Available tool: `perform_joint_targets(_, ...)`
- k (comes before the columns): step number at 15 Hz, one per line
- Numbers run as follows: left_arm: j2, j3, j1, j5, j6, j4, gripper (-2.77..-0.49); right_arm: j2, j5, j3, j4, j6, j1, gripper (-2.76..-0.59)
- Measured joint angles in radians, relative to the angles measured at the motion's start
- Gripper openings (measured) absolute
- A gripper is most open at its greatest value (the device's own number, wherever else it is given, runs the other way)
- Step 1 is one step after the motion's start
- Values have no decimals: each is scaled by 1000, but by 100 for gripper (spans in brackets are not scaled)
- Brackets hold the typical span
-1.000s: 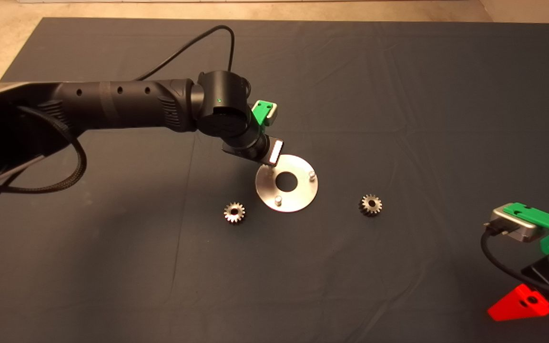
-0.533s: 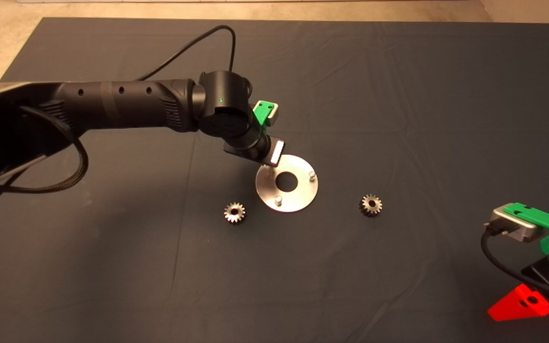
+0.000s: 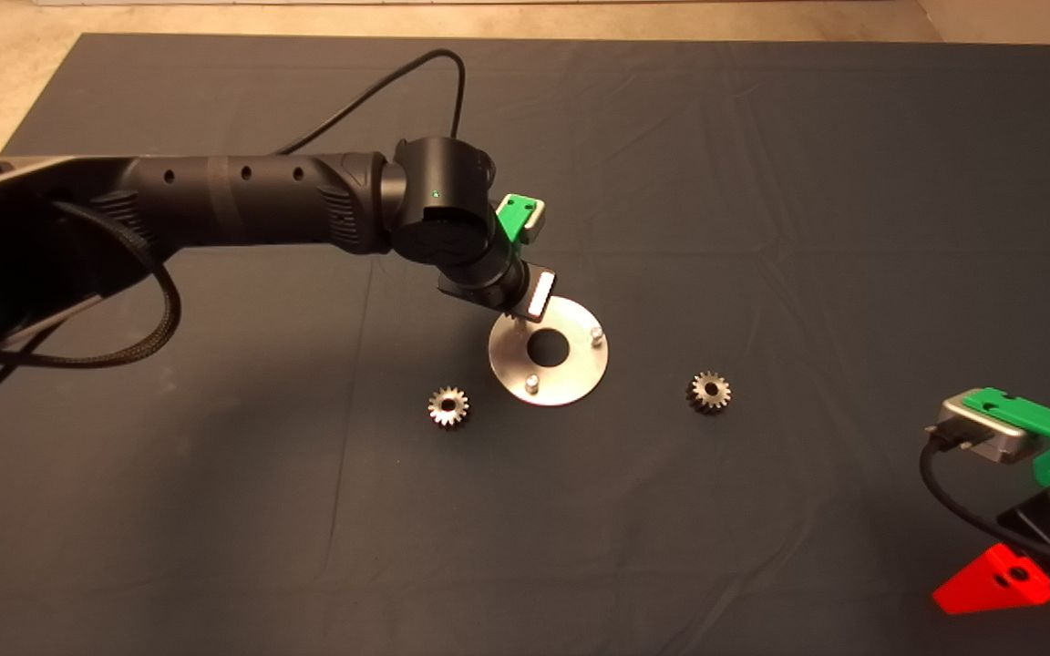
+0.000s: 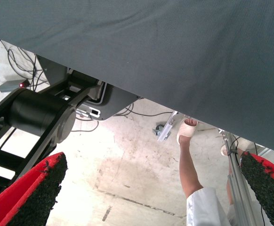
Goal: Install three planetary gears onto the carrier pins
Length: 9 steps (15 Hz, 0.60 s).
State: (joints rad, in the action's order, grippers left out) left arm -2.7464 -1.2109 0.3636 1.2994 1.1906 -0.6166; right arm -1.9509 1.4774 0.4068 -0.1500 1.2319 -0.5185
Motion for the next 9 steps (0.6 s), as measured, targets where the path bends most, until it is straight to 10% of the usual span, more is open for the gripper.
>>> perform_joint_targets(9,-16,-40,3,-2,-36,3,-243,1,0,0,0,0,0,-61)
